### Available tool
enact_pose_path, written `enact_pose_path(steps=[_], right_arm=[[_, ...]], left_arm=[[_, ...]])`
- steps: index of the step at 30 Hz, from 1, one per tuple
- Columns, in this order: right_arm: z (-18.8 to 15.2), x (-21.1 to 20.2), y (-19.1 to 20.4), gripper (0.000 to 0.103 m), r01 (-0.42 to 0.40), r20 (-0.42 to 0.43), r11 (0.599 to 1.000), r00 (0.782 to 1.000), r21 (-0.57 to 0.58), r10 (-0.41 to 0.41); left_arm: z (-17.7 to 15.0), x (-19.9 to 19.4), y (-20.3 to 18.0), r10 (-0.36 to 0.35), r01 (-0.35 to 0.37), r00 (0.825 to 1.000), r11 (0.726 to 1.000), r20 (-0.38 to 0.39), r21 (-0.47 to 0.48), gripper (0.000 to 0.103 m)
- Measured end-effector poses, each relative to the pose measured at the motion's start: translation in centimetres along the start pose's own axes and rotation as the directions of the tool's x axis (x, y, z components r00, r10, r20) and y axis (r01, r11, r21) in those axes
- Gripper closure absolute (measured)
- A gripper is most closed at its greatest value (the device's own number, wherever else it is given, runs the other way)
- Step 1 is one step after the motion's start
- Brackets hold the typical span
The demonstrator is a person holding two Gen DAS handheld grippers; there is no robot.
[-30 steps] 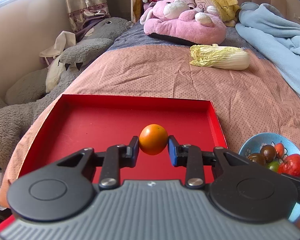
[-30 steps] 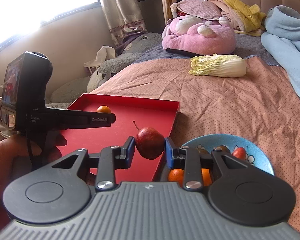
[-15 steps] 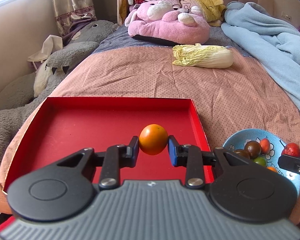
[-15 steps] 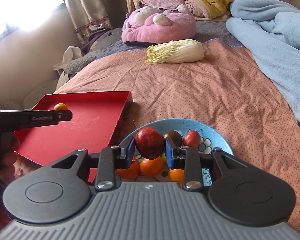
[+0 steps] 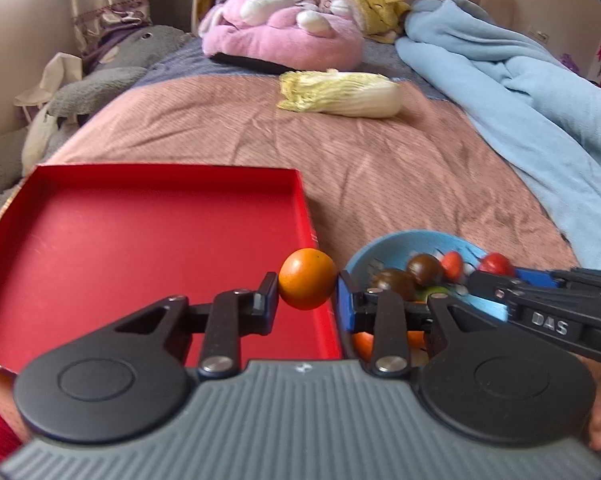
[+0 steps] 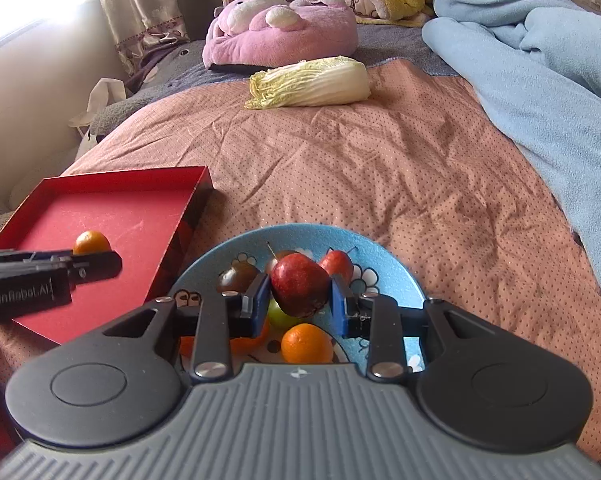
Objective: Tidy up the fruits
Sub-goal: 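Place the red fruit on the tiger plate with the right tool while the left tool carries the orange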
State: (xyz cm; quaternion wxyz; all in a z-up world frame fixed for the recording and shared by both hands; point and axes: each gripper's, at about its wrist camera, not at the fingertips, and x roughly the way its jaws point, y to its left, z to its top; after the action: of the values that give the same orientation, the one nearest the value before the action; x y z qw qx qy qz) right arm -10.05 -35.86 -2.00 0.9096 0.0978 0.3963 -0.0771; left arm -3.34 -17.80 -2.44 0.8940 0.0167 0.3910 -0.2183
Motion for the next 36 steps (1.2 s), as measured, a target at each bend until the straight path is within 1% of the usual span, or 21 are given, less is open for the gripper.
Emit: enact_pose_path(steps=[2, 3, 6, 11, 19, 22, 23, 24, 25, 26, 28, 32, 33, 34, 36], right_arm=[[-0.3, 0.3, -0.4, 0.066, 0.014, -0.010, 1.000, 1.000, 0.005, -0.014], [-0.4, 0.4, -0.5, 0.066, 0.018, -0.013, 1.000, 1.000, 0.005, -0.018], [-0.5, 0.8, -0.9, 0.066, 0.027, -0.021, 1.000, 0.999, 0.000, -0.027], [-0.2, 2.0, -1.2, 0.066, 0.039, -0.040, 0.999, 0.998, 0.000, -0.039], [-0.2, 3.2, -0.9, 0.066, 0.035, -0.058, 0.999, 0.998, -0.007, -0.036], [-0.2, 3.2, -0.9, 0.066, 0.035, -0.064, 0.999, 0.997, -0.006, -0.036], [-0.2, 3.2, -1.0, 0.064, 0.040, -0.060, 0.999, 0.997, -0.001, -0.040], [-0.2, 3.1, -1.1, 0.062, 0.044, -0.058, 0.999, 0.997, 0.005, -0.044], [-0.1, 3.1, -1.3, 0.049, 0.042, -0.060, 0.999, 0.997, 0.016, -0.041], [0.0, 3.0, -1.5, 0.026, 0.039, -0.061, 0.999, 0.997, 0.032, -0.037], [0.1, 2.2, -1.8, 0.004, 0.041, -0.033, 0.997, 0.999, 0.057, -0.039], [0.5, -0.1, -1.9, 0.003, 0.004, 0.007, 0.998, 1.000, 0.070, -0.004], [0.5, -0.7, -1.9, 0.002, 0.001, 0.017, 0.997, 1.000, 0.072, -0.002], [0.6, -1.5, -2.0, 0.001, -0.005, 0.032, 0.997, 0.999, 0.076, 0.003], [0.6, -3.1, -2.4, 0.001, -0.022, 0.058, 0.995, 0.998, 0.093, 0.017]], left_arm=[[-1.3, 0.3, -2.1, -0.032, 0.034, 0.999, 0.998, -0.029, 0.059, 0.069], [-1.7, 0.2, -2.9, -0.044, 0.046, 0.999, 0.996, -0.028, 0.083, 0.069], [-2.3, 0.0, -4.0, -0.095, 0.097, 0.995, 0.990, -0.028, 0.098, 0.069], [-3.1, 0.1, -5.0, -0.096, 0.101, 0.995, 0.984, -0.041, 0.144, 0.069], [-3.8, -0.2, -5.7, -0.115, 0.121, 0.992, 0.977, -0.044, 0.178, 0.069], [-4.2, -0.4, -6.1, -0.138, 0.145, 0.989, 0.970, -0.051, 0.195, 0.069], [-4.3, -0.5, -6.3, -0.149, 0.158, 0.987, 0.966, -0.057, 0.206, 0.069], [-4.5, -0.5, -6.6, -0.164, 0.175, 0.984, 0.960, -0.068, 0.221, 0.069], [-4.8, -0.6, -6.9, -0.173, 0.186, 0.982, 0.953, -0.075, 0.241, 0.069], [-4.9, -0.6, -7.1, -0.172, 0.186, 0.982, 0.948, -0.075, 0.259, 0.069], [-5.2, -0.5, -7.6, -0.168, 0.183, 0.983, 0.940, -0.077, 0.288, 0.068], [-5.3, -0.1, -8.0, -0.169, 0.187, 0.982, 0.933, -0.087, 0.307, 0.068], [-5.3, 0.0, -8.1, -0.162, 0.181, 0.983, 0.934, -0.085, 0.309, 0.066], [-5.3, 0.0, -8.2, -0.158, 0.175, 0.984, 0.935, -0.080, 0.310, 0.060], [-5.3, -0.3, -8.2, -0.150, 0.161, 0.987, 0.935, -0.058, 0.315, 0.051]])
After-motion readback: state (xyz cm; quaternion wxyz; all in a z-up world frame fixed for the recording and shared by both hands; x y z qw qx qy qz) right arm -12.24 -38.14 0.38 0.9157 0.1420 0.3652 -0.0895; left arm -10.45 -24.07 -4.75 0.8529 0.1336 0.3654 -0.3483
